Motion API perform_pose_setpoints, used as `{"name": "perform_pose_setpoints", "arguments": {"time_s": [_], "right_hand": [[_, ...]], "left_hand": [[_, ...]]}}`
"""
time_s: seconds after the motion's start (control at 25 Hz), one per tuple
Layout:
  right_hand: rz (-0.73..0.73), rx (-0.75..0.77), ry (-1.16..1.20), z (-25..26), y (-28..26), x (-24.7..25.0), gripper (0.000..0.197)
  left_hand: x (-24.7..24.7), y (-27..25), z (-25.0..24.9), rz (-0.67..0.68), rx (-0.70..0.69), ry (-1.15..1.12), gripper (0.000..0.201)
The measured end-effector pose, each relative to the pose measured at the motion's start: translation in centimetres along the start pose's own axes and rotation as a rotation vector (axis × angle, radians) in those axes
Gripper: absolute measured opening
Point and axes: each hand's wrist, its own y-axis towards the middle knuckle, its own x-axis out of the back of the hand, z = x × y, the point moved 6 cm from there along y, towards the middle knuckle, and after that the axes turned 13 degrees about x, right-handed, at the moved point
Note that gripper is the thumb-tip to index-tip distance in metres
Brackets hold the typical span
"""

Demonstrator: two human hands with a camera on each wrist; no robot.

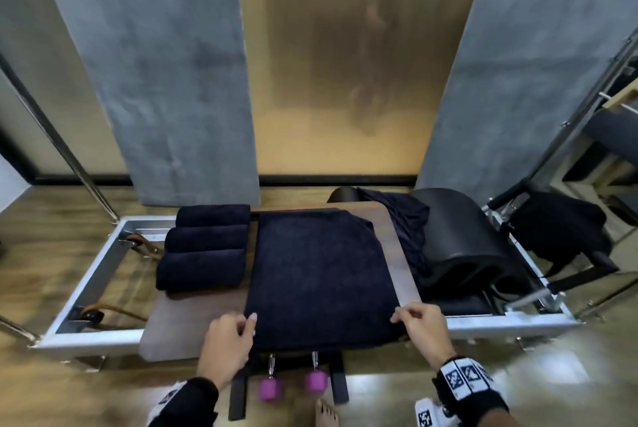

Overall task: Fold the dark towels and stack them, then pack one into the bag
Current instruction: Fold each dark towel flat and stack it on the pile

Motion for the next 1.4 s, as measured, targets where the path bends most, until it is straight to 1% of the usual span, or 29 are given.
{"name": "perform_pose_setpoints", "arguments": {"time_s": [0.08,0.12,0.16,0.24,0.28,0.4,0.44,0.48,0.56,0.68,0.76,0.84,0.88,0.92,1.0,1.04,1.08,1.12,1.16,1.2,1.24,1.28,1.36,1.4], "right_hand": [[0.043,0.018,-0.039,0.1,0.5,0.0,0.031],[0.057,0.037,-0.058,0.7,1.2,0.2,0.029],[0.061,0.056,-0.079,1.4,2.0,0.3,0.028],[0.042,0.076,-0.075,3.0,4.2,0.7,0.025],[0.029,0.077,-0.049,3.8,5.6,0.7,0.024],[0.013,0.047,0.05,5.8,10.5,0.3,0.019],[0.014,0.024,0.089,6.2,12.3,0.0,0.018],[0.015,-0.011,0.128,6.5,13.9,-0.5,0.018],[0.009,-0.09,0.164,6.5,16.9,-1.6,0.016],[0.014,-0.191,0.145,5.9,20.8,-3.6,0.017],[0.028,-0.241,0.128,5.2,22.6,-5.0,0.022],[0.03,-0.258,0.108,4.7,23.8,-6.1,0.029],[0.0,-0.253,0.105,4.6,24.2,-6.1,0.031],[-0.06,-0.25,0.109,4.5,24.8,-5.9,0.031],[-0.229,-0.285,0.168,3.8,25.5,-5.0,0.029],[-0.274,-0.298,0.191,3.5,25.7,-4.6,0.029],[-0.265,-0.298,0.197,3.3,25.9,-4.6,0.034],[-0.2,-0.288,0.177,3.3,26.0,-4.9,0.039],[-0.101,-0.275,0.137,3.5,26.0,-5.4,0.041],[-0.013,-0.267,0.105,3.6,26.0,-5.8,0.038],[0.031,-0.265,0.101,3.7,26.1,-6.1,0.034],[0.014,-0.261,0.129,3.8,26.4,-6.1,0.03],[-0.146,-0.282,0.203,3.6,26.9,-5.0,0.024],[-0.205,-0.288,0.203,3.5,27.0,-4.4,0.025]], "left_hand": [[0.4,0.0,-0.9,-0.107,-0.018,0.299,0.052],[0.5,0.1,-2.0,-0.166,-0.032,0.392,0.052],[0.5,0.3,-3.4,-0.21,-0.063,0.437,0.052],[0.0,0.9,-6.6,-0.235,-0.155,0.407,0.048],[-0.5,1.5,-8.3,-0.213,-0.203,0.353,0.043],[-2.7,4.0,-13.3,-0.084,-0.35,0.245,0.02],[-3.5,5.0,-14.7,-0.043,-0.379,0.247,0.024],[-4.3,6.1,-15.9,0.001,-0.395,0.278,0.036],[-5.7,8.0,-17.6,0.074,-0.383,0.396,0.062],[-7.8,10.7,-18.3,0.199,-0.308,0.657,0.101],[-8.7,12.0,-17.8,0.294,-0.226,0.767,0.119],[-9.3,12.8,-17.2,0.355,-0.182,0.795,0.125],[-9.5,12.8,-17.1,0.364,-0.178,0.799,0.126],[-9.5,13.0,-17.0,0.366,-0.177,0.801,0.127],[-9.6,13.1,-16.9,0.36,-0.173,0.802,0.127],[-9.6,13.1,-16.9,0.355,-0.171,0.803,0.127],[-9.7,13.1,-16.9,0.352,-0.17,0.806,0.127],[-9.8,13.1,-16.9,0.351,-0.171,0.808,0.127],[-9.8,13.1,-16.9,0.351,-0.172,0.809,0.127],[-9.8,13.1,-16.9,0.35,-0.173,0.81,0.127],[-9.8,13.2,-16.9,0.35,-0.173,0.811,0.127],[-9.8,13.2,-16.9,0.347,-0.174,0.811,0.127],[-9.9,13.3,-16.8,0.349,-0.174,0.811,0.127],[-10.0,13.3,-16.7,0.35,-0.176,0.807,0.127]]}}
